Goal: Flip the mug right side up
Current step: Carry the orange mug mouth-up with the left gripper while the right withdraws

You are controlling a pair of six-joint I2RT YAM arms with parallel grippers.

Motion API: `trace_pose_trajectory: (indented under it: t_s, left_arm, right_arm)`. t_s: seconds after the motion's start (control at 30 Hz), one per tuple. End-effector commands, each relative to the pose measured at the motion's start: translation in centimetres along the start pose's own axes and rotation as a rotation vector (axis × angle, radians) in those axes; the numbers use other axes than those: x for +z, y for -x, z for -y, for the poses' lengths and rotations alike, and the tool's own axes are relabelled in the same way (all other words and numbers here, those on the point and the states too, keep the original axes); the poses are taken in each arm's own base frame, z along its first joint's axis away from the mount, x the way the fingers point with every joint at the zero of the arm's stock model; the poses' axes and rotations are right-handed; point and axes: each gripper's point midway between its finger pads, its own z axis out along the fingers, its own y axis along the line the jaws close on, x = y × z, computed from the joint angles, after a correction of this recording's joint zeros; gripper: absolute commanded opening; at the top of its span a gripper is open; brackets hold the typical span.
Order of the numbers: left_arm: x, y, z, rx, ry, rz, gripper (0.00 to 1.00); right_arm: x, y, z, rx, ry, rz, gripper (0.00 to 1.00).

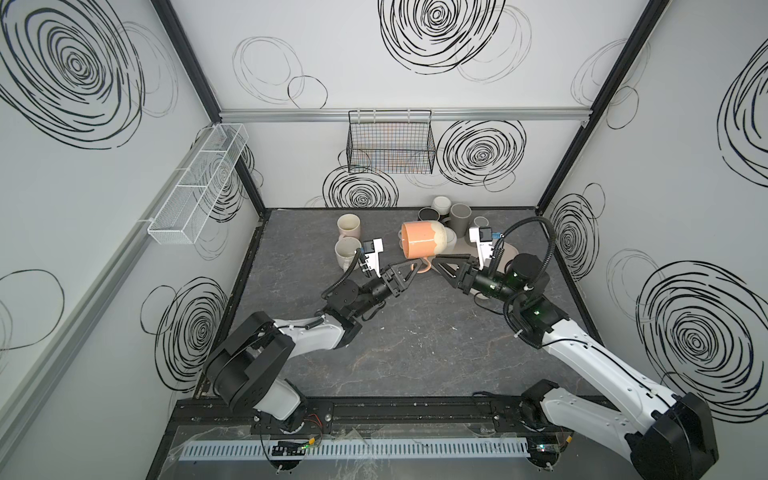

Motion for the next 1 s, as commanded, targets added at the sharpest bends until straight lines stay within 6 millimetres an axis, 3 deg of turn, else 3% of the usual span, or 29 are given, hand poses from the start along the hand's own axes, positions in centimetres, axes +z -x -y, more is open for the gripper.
trace_pose_trajectory:
  t_s: [0.0, 0.27, 0.47, 0.8, 0.97]
  left_arm:
    - [-0.8, 2.9, 4.0, 0.112, -0.102, 0.086, 0.00]
    - [-1.4, 3.0, 2.1, 0.216, 0.074, 0.023, 0.00]
    - [-3.0, 2.7, -0.5, 0.342, 0.317, -0.066, 0.00]
    - [-9.1, 2.7, -4.3, 0.482, 0.714, -0.178, 0.00]
    - [-12.2, 2.7, -5.6, 0.522, 0.864, -0.207, 0.00]
  right_arm:
    - [-0.4, 1.3, -0.7, -0.069, -0.024, 0.032, 0.40]
    - [-0.3, 0.3, 2.4, -0.079, -0.170, -0.005, 0.40]
    - [0.6, -1.3, 4.8, -0.060, -0.250, -0.089, 0.40]
    - [0.8, -3.7, 10.1, 0.006, -0.471, -0.192, 0.40]
    - [0.6, -4.8, 11.5, 0.022, -0.539, -0.240, 0.40]
